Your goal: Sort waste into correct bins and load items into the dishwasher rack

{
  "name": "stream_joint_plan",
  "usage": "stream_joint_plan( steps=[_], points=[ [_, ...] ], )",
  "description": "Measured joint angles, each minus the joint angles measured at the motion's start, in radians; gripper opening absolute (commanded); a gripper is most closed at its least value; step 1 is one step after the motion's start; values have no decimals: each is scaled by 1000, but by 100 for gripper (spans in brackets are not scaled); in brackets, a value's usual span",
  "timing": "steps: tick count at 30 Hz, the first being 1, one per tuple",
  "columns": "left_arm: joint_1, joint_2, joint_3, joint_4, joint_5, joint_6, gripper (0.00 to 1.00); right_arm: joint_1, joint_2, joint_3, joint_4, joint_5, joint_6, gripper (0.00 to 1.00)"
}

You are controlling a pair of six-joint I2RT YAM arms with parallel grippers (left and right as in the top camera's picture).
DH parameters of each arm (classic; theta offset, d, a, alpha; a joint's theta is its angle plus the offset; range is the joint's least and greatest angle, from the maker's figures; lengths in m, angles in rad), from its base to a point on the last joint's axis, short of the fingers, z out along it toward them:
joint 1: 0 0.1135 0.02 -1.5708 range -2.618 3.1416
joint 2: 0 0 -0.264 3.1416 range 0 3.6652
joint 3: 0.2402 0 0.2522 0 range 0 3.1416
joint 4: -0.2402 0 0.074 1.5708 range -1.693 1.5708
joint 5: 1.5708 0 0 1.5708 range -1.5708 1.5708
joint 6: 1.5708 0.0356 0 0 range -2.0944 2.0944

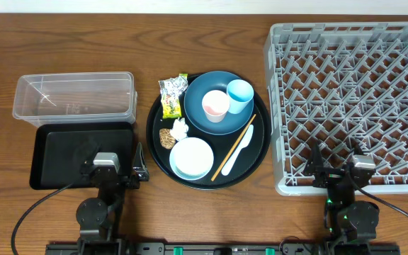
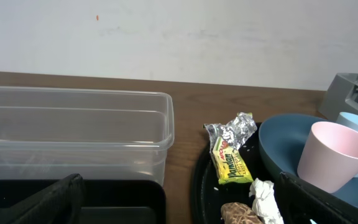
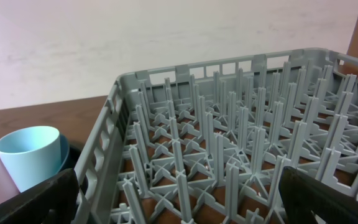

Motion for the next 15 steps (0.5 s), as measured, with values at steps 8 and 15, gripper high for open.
stream_joint_plan(
  steps=[8, 15],
  points=[
    [0, 0, 0, 0, 0, 0, 98, 0, 0, 0, 0, 0, 0, 99],
    [0, 0, 0, 0, 0, 0, 98, 0, 0, 0, 0, 0, 0, 99]
  ],
)
